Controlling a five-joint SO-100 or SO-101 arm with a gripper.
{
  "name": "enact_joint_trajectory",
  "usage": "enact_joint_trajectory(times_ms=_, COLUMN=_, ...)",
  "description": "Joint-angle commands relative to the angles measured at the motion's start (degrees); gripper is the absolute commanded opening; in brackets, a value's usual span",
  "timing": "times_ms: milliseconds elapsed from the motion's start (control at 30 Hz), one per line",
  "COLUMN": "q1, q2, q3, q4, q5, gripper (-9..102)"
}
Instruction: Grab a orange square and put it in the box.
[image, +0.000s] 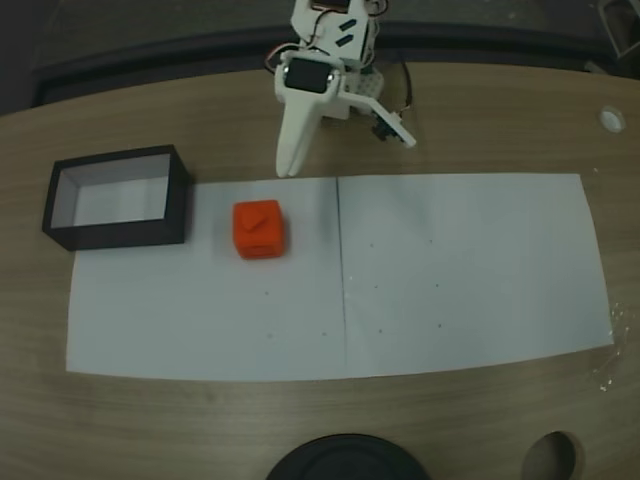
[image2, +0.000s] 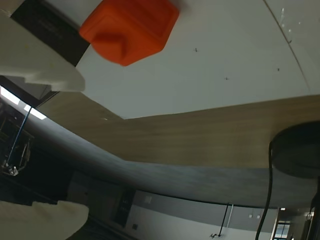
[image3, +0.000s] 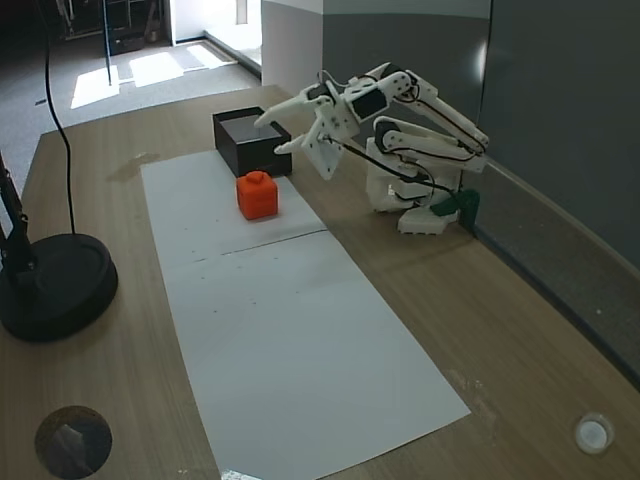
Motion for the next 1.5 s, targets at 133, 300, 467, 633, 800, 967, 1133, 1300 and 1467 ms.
enact_joint_trajectory(times_ms=133, q1=0.3, q2=-1.8, q3=-12.8, q4=6.2, q5=1.1, gripper=38)
enact_joint_trajectory(times_ms=300, q1=-1.8, q2=-17.1, q3=-15.9, q4=7.7, q5=-0.5, gripper=38)
enact_joint_trajectory(times_ms=467, q1=-2.2, q2=-36.6, q3=-25.3, q4=9.1, q5=-0.4, gripper=38)
enact_joint_trajectory(times_ms=633, q1=-1.6, q2=-56.8, q3=-37.0, q4=14.6, q5=0.0, gripper=38)
enact_joint_trajectory(times_ms=800, q1=-1.4, q2=-72.1, q3=-45.5, q4=21.6, q5=0.0, gripper=39)
enact_joint_trajectory(times_ms=967, q1=1.0, q2=-81.0, q3=-46.8, q4=19.1, q5=-0.1, gripper=39)
enact_joint_trajectory(times_ms=1133, q1=5.0, q2=-86.7, q3=-46.4, q4=16.0, q5=-0.6, gripper=39)
enact_joint_trajectory(times_ms=1300, q1=8.2, q2=-90.9, q3=-46.3, q4=13.7, q5=-3.0, gripper=38)
enact_joint_trajectory(times_ms=1467, q1=9.1, q2=-95.4, q3=-46.4, q4=12.0, q5=-4.1, gripper=38)
